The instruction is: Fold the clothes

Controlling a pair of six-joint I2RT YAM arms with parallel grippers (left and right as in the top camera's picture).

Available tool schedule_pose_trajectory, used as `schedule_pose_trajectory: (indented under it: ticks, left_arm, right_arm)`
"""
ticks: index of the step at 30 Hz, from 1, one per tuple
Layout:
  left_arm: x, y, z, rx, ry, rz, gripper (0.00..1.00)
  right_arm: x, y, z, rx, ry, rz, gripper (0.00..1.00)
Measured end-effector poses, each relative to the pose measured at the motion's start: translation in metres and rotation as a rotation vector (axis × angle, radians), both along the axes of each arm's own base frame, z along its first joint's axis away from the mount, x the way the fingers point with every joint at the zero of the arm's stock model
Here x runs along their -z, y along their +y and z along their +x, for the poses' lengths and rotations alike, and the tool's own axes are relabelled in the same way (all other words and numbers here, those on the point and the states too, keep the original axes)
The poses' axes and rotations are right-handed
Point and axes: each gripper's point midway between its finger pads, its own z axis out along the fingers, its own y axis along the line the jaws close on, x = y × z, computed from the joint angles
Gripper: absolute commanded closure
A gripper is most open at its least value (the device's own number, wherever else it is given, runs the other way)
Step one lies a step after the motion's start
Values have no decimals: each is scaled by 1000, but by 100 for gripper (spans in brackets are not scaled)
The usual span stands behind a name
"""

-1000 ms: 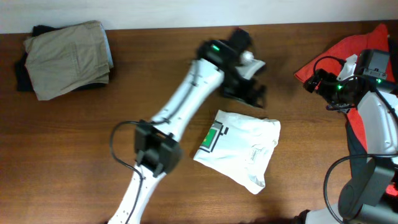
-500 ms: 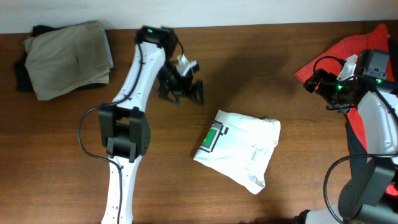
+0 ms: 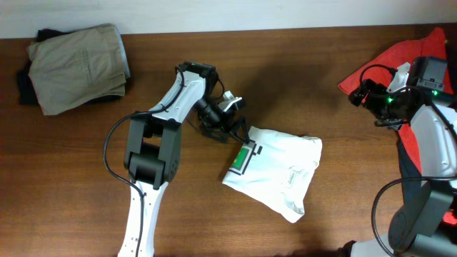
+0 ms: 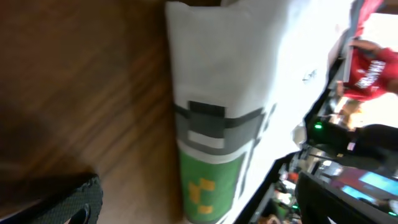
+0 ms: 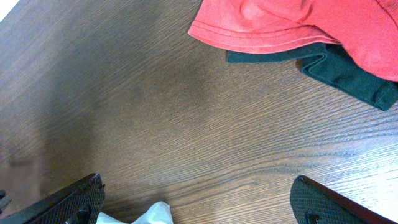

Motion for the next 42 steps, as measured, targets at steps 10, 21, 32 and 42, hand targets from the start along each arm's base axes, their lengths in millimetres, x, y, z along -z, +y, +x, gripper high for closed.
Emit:
schedule_pose_trajectory:
  ticks: [10, 21, 32, 42]
  left_arm:
    - [-1, -47, -53, 32, 138, -155, 5]
    - [14, -50, -64, 87, 114, -115, 57]
    - [30, -59, -40, 46, 19, -120, 99]
    - [32, 1, 43, -205, -72, -153, 99]
  right_arm:
    - [0, 0, 0, 0, 0, 0, 1]
    - [0, 0, 0, 0, 0, 0, 1]
    - [0, 0, 0, 0, 0, 0, 2]
    - [0, 0, 0, 0, 0, 0, 1]
